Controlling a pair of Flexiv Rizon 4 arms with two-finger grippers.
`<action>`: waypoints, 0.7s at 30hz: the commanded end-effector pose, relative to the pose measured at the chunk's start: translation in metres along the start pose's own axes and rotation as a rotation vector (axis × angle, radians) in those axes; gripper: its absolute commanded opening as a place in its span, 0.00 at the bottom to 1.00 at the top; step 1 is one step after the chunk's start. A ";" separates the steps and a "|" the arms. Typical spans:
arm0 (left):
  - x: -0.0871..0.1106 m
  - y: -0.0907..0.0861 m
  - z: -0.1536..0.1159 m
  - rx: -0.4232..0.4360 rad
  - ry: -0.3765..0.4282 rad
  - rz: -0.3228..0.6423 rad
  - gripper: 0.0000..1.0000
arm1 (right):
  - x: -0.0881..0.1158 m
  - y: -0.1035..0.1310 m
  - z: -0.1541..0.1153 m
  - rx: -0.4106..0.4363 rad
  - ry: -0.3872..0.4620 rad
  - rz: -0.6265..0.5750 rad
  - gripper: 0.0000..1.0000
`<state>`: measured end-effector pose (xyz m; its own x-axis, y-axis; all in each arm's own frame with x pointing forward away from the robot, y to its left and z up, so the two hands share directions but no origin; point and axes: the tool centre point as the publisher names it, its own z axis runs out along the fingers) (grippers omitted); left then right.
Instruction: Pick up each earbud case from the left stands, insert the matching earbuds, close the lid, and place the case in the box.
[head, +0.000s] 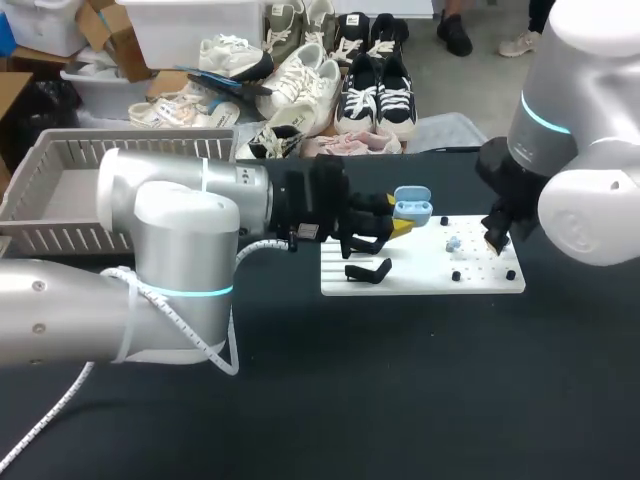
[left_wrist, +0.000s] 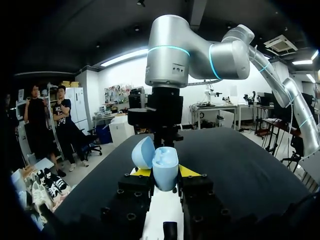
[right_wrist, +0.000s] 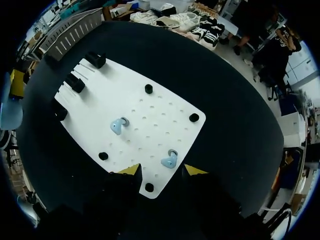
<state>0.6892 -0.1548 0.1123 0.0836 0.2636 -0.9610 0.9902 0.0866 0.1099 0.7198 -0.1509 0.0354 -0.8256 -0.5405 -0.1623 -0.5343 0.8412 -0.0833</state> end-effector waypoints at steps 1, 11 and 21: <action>0.000 -0.001 -0.001 -0.003 -0.001 0.001 0.00 | 0.000 0.001 0.002 0.014 0.012 0.006 0.50; 0.000 -0.001 -0.001 -0.003 -0.001 0.001 0.00 | 0.001 0.001 0.006 0.032 0.014 0.037 0.53; 0.000 -0.001 -0.001 -0.003 -0.001 0.001 0.00 | 0.002 -0.002 0.009 0.046 0.023 0.062 0.47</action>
<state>0.6891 -0.1548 0.1124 0.0837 0.2636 -0.9610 0.9902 0.0866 0.1100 0.7203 -0.1540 0.0277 -0.8594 -0.4903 -0.1451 -0.4776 0.8711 -0.1143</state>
